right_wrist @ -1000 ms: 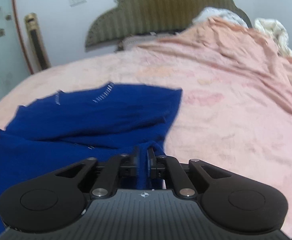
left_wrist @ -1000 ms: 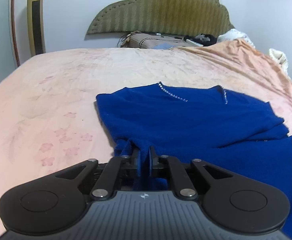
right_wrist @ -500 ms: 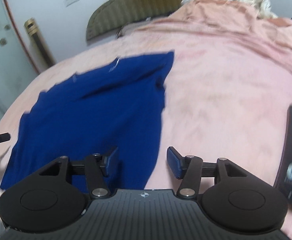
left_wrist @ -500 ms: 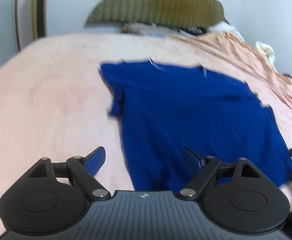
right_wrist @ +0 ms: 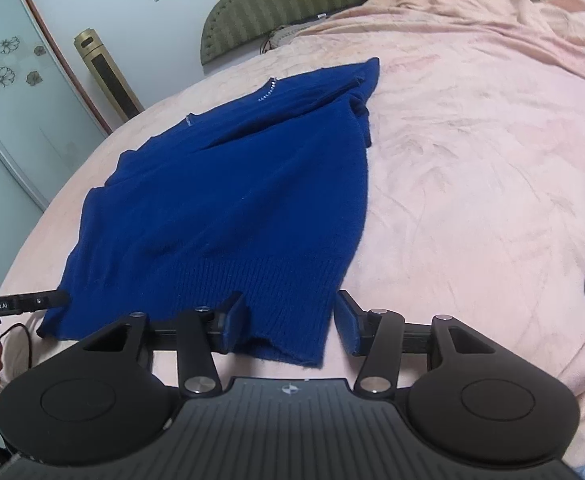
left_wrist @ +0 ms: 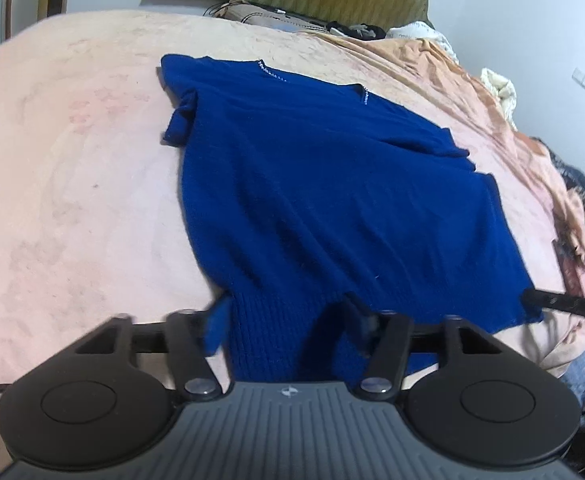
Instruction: Fold small clothes
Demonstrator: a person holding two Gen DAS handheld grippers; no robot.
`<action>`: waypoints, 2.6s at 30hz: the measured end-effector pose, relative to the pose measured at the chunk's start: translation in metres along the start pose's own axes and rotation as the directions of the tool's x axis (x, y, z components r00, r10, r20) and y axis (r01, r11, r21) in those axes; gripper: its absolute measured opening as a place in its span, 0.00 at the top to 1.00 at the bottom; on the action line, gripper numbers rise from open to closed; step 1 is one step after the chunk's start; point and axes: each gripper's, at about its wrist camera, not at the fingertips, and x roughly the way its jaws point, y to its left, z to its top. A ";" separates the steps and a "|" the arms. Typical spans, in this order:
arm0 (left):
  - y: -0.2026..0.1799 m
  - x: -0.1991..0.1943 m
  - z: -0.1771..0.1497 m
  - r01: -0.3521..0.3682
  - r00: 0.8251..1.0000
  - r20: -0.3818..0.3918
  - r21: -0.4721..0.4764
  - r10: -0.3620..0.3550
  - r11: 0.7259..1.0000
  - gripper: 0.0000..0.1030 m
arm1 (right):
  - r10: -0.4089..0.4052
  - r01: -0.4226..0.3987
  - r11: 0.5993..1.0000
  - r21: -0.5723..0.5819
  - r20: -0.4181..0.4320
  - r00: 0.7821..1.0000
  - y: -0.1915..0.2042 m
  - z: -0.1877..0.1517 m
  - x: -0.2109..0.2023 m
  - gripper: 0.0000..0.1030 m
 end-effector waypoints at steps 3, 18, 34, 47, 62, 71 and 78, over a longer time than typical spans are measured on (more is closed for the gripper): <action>0.008 0.006 0.001 0.063 0.997 -0.032 -0.097 -0.067 0.993 0.91 | -0.010 0.010 1.000 -0.024 0.014 1.000 0.007 -0.002 0.005 0.75; -0.014 -0.087 0.017 0.189 0.966 0.185 -0.022 -0.181 0.982 0.92 | 0.196 -0.198 0.980 0.021 0.068 0.978 0.000 0.015 -0.052 0.88; -0.021 -0.109 0.018 0.195 0.967 0.167 0.007 -0.193 0.981 0.92 | 0.299 -0.300 0.952 0.055 0.020 0.954 0.005 0.012 -0.089 0.88; -0.027 -0.108 0.119 0.237 0.911 0.349 -0.008 -0.220 0.971 0.92 | 0.389 -0.440 0.891 0.113 0.310 0.867 -0.004 0.108 -0.088 0.88; 0.007 0.071 0.243 0.099 0.976 0.205 -0.110 -0.075 0.989 0.92 | 0.262 -0.366 0.884 0.291 0.340 0.903 -0.049 0.211 0.057 0.88; 0.041 0.168 0.259 -0.036 0.995 0.088 -0.183 0.053 0.983 0.90 | 0.170 -0.244 0.878 0.411 0.209 0.963 -0.077 0.245 0.177 0.88; 0.058 0.176 0.267 -0.016 0.998 0.060 -0.256 0.033 0.966 0.72 | 0.133 -0.183 0.878 0.443 0.142 0.981 -0.085 0.254 0.228 0.43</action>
